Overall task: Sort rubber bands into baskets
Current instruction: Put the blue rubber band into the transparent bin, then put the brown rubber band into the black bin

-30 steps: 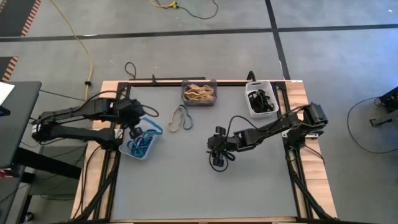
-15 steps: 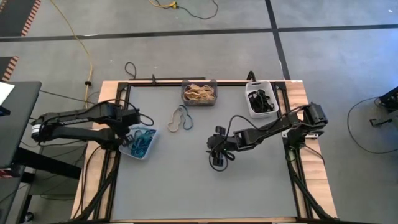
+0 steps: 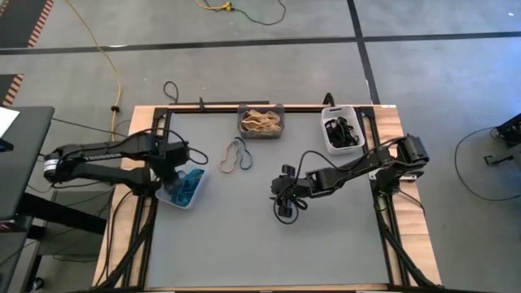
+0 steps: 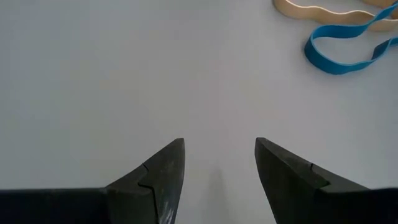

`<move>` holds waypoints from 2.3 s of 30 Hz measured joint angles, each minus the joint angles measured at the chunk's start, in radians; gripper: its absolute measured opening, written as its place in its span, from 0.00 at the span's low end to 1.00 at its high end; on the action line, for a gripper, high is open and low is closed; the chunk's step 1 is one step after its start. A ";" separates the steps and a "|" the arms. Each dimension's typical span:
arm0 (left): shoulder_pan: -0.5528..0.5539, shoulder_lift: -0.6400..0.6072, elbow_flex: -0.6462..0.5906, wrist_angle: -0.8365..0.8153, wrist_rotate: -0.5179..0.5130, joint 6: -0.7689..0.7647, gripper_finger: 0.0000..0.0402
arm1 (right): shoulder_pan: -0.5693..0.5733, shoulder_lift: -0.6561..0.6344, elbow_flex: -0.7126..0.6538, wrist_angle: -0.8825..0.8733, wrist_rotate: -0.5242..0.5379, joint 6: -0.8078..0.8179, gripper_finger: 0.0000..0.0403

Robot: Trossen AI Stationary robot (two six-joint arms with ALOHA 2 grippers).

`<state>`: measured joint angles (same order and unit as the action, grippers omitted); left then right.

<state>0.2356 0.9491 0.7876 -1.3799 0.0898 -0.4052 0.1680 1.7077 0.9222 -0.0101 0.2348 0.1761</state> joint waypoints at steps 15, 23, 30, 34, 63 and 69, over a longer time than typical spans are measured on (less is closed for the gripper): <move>-0.046 0.108 0.000 0.367 -0.157 0.115 0.52 | 0.000 0.000 0.000 0.023 0.001 0.000 0.55; -0.045 0.210 0.000 0.600 -0.490 0.233 0.52 | 0.000 0.010 0.000 0.036 0.002 0.000 0.55; -0.045 0.378 0.000 0.804 -0.473 0.324 0.52 | -0.001 0.066 -0.002 0.043 -0.002 -0.007 0.55; -0.041 0.525 0.000 0.854 -0.317 0.368 0.52 | -0.008 0.090 0.000 0.039 -0.023 -0.008 0.55; -0.054 0.383 0.226 0.620 -0.340 0.366 0.52 | -0.005 -0.107 0.002 -0.020 -0.029 -0.044 0.55; -0.074 0.205 0.226 0.563 -0.338 0.291 0.52 | 0.026 -0.275 0.002 -0.107 -0.029 -0.080 0.55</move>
<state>0.1618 1.1543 1.0138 -0.8171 -0.2484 -0.1145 0.1941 1.4326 0.9245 -0.1175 0.2059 0.0956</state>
